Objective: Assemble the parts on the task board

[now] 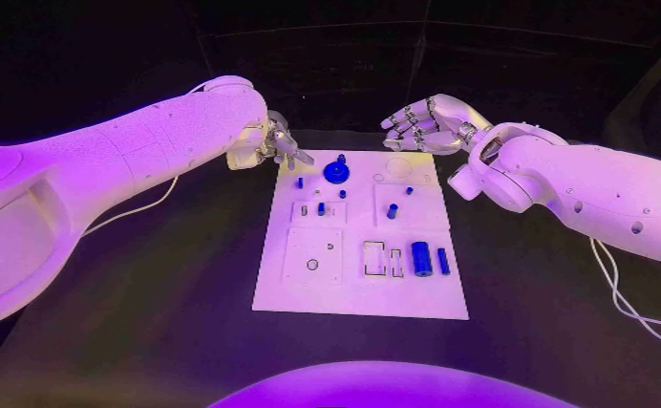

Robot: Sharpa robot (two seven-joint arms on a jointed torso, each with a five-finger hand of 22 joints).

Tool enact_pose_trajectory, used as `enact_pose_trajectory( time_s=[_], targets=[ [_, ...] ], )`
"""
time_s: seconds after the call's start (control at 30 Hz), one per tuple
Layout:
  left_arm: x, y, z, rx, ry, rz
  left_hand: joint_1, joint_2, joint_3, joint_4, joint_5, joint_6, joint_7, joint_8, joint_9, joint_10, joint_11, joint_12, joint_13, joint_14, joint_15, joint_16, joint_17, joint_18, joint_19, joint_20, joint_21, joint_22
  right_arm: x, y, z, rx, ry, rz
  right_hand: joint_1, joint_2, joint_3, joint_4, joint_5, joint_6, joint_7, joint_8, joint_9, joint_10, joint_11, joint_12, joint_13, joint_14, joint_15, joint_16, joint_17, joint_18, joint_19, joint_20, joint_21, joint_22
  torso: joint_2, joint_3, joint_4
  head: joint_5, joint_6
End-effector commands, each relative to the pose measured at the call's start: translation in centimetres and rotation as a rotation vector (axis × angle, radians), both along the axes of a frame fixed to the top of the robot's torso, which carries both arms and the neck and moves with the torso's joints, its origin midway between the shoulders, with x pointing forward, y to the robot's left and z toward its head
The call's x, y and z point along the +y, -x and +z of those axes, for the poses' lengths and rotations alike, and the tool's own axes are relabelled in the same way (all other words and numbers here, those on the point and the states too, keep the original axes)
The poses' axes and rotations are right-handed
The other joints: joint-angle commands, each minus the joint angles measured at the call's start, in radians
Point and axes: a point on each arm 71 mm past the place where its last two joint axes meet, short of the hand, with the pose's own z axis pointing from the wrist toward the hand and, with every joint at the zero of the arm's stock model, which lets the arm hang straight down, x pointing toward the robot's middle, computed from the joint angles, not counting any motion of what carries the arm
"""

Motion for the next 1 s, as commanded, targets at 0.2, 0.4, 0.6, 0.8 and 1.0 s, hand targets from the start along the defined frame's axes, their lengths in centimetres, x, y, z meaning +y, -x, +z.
enact_pose_trajectory(
  time_s=[0.2, 0.4, 0.6, 0.8, 1.0],
  targets=[
    [-0.4, -0.1, -1.0, -0.01, -0.025, -0.045, 0.001, 0.012, -0.032, 0.013, 0.006, 0.015, 0.0, -0.005, -0.007, 0.004, -0.002, 0.011, 0.004, 0.107, 0.005, 0.006, 0.263, -0.007, 0.002, 0.002, -0.002, 0.003, 0.3, 0.0, 0.2, -0.01, -0.01, 0.014, -0.004, 0.004, -0.006, -0.003, -0.003, -0.008, 0.061, 0.006, -0.001, -0.006, 0.0, 0.007, -0.001, 0.0, 0.004, -0.004, -0.002, 0.009, 0.006, 0.0, -0.007, -0.002, -0.002, 0.0023, -0.0001, 0.002, -0.005],
    [-0.5, 0.0, -1.4, 0.009, -0.025, -0.062, 0.002, 0.015, -0.042, 0.017, 0.005, 0.02, -0.002, -0.004, -0.008, 0.011, -0.003, 0.019, 0.013, 0.107, 0.004, 0.006, 0.263, -0.008, 0.006, 0.002, 0.003, 0.011, 0.4, 0.0, 0.2, -0.011, -0.011, 0.014, -0.003, 0.005, -0.006, -0.004, -0.002, -0.008, 0.061, 0.006, -0.001, -0.006, 0.0, 0.008, -0.001, 0.001, 0.004, -0.004, -0.002, 0.01, 0.006, 0.0, -0.008, -0.002, -0.001, 0.0024, -0.001, 0.002, -0.006],
    [-0.6, 0.2, -1.8, 0.031, -0.032, -0.072, 0.027, 0.029, -0.054, 0.012, 0.006, 0.029, -0.005, -0.004, -0.012, 0.02, -0.006, 0.03, 0.023, 0.107, 0.002, 0.006, 0.263, -0.01, 0.01, 0.0, 0.008, 0.019, 0.4, 0.0, 0.2, -0.011, -0.012, 0.015, -0.003, 0.005, -0.006, -0.004, -0.002, -0.008, 0.061, 0.006, -0.001, -0.006, 0.0, 0.008, -0.001, 0.001, 0.004, -0.004, -0.002, 0.01, 0.006, 0.0, -0.008, -0.002, -0.002, 0.0029, 0.0005, 0.0, -0.007],
    [-0.6, 0.2, -2.0, 0.045, -0.038, -0.074, 0.047, 0.04, -0.061, 0.005, 0.006, 0.032, -0.006, -0.005, -0.016, 0.021, -0.007, 0.03, 0.023, 0.107, 0.001, 0.006, 0.263, -0.01, 0.011, -0.002, 0.009, 0.022, 0.4, 0.0, 0.2, -0.011, -0.011, 0.014, -0.002, 0.005, -0.005, -0.005, 0.0, -0.009, 0.061, 0.007, -0.001, -0.007, 0.0, 0.009, -0.001, 0.001, 0.004, -0.004, -0.003, 0.01, 0.007, 0.0, -0.009, -0.003, -0.002, 0.0024, 0.001, 0.001, -0.008],
    [-0.5, 0.3, -2.2, 0.053, -0.044, -0.072, 0.069, 0.052, -0.063, -0.005, 0.006, 0.033, -0.006, -0.007, -0.019, 0.021, -0.007, 0.031, 0.023, 0.107, 0.001, 0.006, 0.263, -0.01, 0.012, -0.002, 0.009, 0.023, 0.5, 0.0, 0.2, -0.011, -0.012, 0.016, -0.001, 0.006, -0.005, -0.006, 0.002, -0.009, 0.061, 0.007, -0.001, -0.007, 0.0, 0.009, -0.001, 0.001, 0.004, -0.004, -0.003, 0.01, 0.007, 0.0, -0.01, -0.003, -0.002, 0.0023, -0.0001, 0.0, -0.008]
  ],
)
